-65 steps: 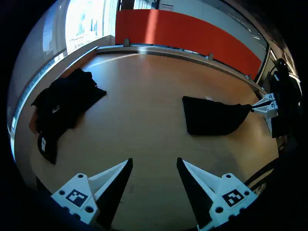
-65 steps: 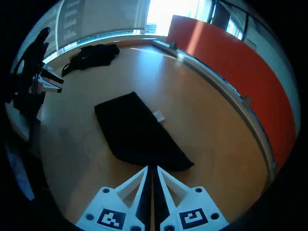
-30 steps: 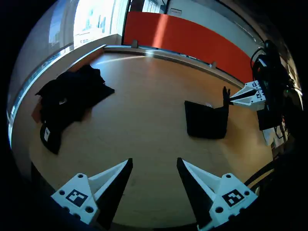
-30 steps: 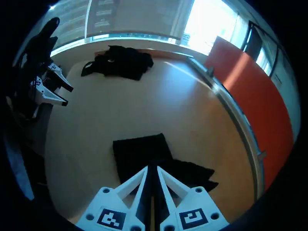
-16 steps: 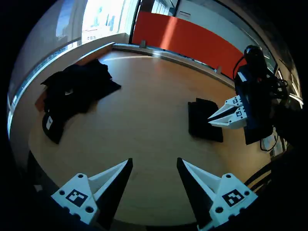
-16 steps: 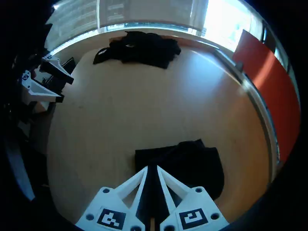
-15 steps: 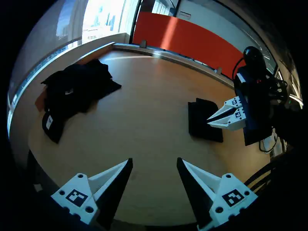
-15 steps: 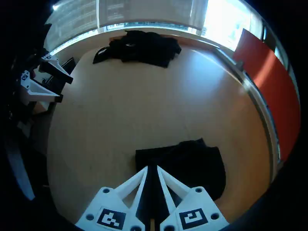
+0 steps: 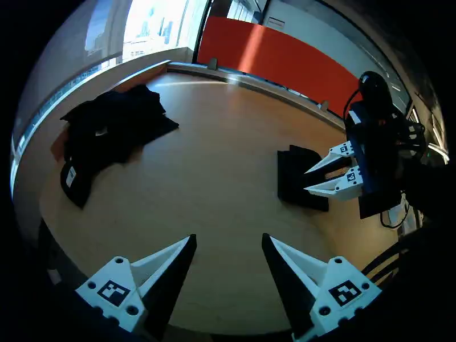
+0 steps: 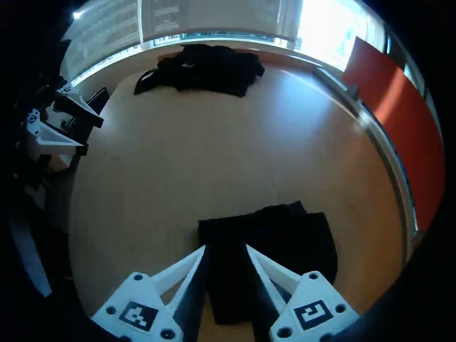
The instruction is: Fold towel
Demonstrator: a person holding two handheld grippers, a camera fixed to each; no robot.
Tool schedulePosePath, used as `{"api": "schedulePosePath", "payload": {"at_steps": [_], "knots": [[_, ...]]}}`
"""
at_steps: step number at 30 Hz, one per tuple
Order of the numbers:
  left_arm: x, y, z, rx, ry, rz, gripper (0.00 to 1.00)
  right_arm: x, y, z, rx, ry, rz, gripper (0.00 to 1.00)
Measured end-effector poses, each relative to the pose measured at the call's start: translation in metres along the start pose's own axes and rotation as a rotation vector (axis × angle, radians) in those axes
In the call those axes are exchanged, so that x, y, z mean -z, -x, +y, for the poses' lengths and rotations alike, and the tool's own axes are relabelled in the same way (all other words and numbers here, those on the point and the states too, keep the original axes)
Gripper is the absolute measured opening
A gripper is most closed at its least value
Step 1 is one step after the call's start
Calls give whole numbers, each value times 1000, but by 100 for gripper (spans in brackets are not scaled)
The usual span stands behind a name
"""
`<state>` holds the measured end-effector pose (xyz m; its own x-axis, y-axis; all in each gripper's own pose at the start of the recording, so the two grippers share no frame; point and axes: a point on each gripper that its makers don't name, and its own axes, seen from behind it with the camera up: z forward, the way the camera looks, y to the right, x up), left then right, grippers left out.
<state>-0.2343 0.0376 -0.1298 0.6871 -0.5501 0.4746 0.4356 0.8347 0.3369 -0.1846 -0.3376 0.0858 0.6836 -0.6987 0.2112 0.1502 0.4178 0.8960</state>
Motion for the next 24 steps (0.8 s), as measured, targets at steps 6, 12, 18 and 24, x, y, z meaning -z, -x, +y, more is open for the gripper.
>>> {"api": "schedulePosePath", "payload": {"at_steps": [6,12,18,24], "knots": [[-1,0,1,1,1,0,84,5,5,1,-17,5,-1,69],[-2,-1,3,3,1,0,84,10,16,2,-44,15,-2,69],[-2,-2,4,1,0,1,84,16,35,3,-90,29,-7,69],[-3,-3,6,-3,0,0,84,23,61,1,-133,49,-22,69]]}}
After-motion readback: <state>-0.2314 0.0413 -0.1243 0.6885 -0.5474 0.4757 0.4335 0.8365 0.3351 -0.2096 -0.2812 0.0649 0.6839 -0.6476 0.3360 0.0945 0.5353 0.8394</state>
